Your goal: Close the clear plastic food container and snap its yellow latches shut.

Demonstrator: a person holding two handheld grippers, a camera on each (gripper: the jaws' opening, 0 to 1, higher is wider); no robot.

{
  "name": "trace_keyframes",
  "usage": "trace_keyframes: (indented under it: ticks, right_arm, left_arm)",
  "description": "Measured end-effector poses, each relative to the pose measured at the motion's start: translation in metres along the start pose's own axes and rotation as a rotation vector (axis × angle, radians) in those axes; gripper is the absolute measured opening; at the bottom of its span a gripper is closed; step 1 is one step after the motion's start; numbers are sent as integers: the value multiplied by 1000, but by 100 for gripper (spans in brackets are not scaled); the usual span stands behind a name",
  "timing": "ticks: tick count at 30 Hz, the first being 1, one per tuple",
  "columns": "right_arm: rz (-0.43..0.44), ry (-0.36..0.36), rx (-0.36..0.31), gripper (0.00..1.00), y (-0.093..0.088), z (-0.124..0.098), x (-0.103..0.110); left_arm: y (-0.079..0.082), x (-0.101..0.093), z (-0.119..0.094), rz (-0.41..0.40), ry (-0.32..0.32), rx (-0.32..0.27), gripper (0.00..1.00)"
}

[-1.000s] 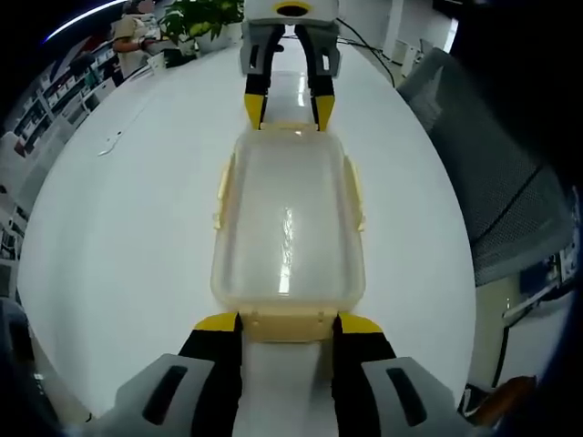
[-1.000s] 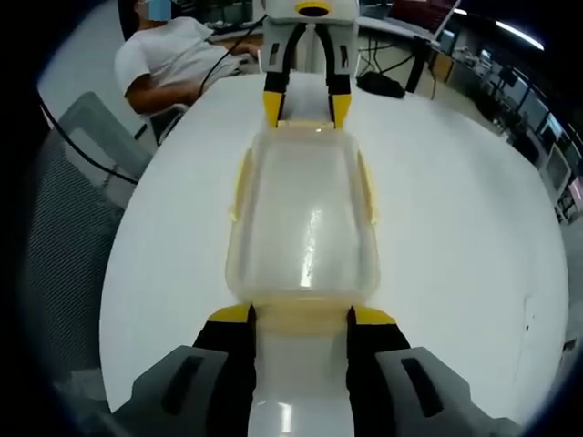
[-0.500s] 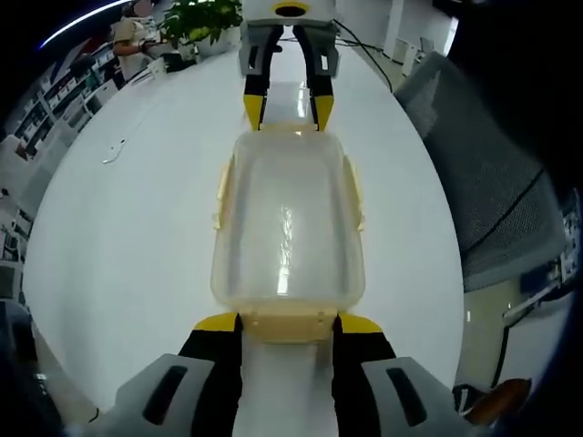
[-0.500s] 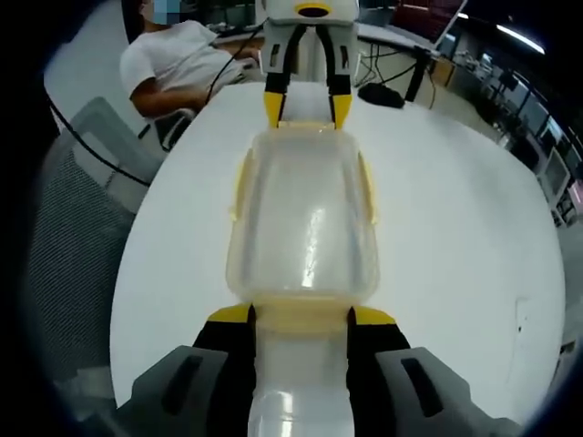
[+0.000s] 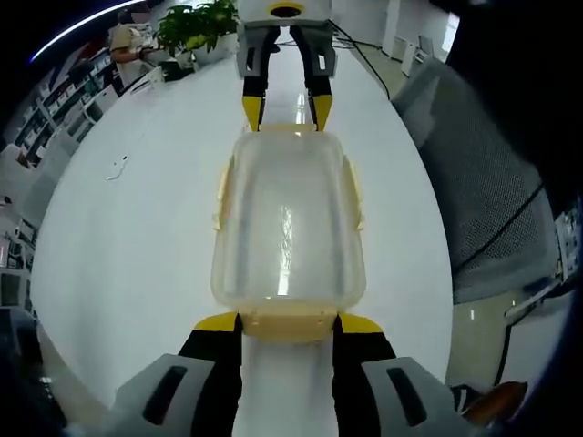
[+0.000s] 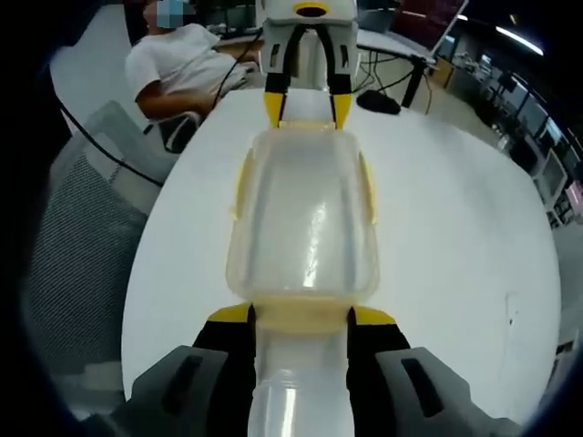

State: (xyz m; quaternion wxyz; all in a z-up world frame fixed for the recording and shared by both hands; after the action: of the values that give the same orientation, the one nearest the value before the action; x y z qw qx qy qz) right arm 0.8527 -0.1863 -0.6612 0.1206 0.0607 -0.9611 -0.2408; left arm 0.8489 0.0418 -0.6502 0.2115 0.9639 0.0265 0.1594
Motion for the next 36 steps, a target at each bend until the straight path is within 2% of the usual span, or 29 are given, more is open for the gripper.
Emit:
trace_keyframes:
  ticks: [8,18,36]
  right_arm:
    - [2,0,4,35,-6,-13,7]
    - [15,-4,12,35,-20,-28,15]
    - [58,-15,40,35,-60,-53,23]
  left_arm:
    - [13,1,-4,0,2,-4,32]
    - [37,0,-5,0,-1,-12,32]
    - [80,7,17,24,-23,-36,32]
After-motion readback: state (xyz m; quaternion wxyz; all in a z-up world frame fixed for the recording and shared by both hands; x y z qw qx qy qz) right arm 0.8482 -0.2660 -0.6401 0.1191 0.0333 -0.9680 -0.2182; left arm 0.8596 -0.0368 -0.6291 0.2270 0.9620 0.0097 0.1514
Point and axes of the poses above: the point that each gripper's makers call its tool centre point, and the gripper's own axes: z roughly forward along the fingers, x roughly to its left, y roughly out of its top, the point moved 8 cm from there along -z, roughly backward along the fingers, and after that the axes turned 15 degrees about y, right-handed, at the moved point
